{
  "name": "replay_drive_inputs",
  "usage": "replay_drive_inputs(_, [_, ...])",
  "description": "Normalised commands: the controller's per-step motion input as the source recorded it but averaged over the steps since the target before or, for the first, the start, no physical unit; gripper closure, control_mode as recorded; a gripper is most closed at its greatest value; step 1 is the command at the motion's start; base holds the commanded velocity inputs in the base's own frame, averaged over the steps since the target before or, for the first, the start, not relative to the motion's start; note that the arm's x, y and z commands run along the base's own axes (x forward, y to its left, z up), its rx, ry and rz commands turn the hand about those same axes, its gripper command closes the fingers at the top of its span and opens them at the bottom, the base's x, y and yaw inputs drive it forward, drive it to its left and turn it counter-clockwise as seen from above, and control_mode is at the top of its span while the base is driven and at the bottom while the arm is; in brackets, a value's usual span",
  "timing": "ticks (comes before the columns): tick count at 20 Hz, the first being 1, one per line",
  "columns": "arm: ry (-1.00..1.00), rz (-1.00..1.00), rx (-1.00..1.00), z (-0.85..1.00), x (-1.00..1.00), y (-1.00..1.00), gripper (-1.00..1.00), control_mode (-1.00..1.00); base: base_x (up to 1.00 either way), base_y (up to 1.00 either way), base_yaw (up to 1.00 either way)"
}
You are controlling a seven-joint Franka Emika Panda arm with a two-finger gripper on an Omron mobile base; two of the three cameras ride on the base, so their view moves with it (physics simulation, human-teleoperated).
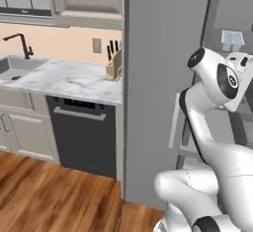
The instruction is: The ice cube tray has been filled with water. Take the tray and place it in the freezer to make ice. Close the freezer door after placing the tray.
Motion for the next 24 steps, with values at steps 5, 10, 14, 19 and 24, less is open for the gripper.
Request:
replay_drive_inputs(5, [0.00, 0.00, 0.00, 0.00, 0.00, 0.00, -1.00, 1.00, -0.34, 0.14, -0.37])
replay_drive_inputs(10, [0.00, 0.00, 0.00, 0.00, 0.00, 0.00, -1.00, 1.00, -0.45, 0.11, -0.37])
replay_drive_inputs(14, [0.00, 0.00, 0.00, 0.00, 0.00, 0.00, -1.00, 1.00, -0.45, 0.21, -0.34])
replay_drive_inputs(19, [0.00, 0.00, 0.00, 0.00, 0.00, 0.00, -1.00, 1.00, -0.57, 0.22, -0.31])
replay_drive_inputs(24, [0.00, 0.00, 0.00, 0.00, 0.00, 0.00, -1.00, 1.00, -0.25, 0.38, -0.16])
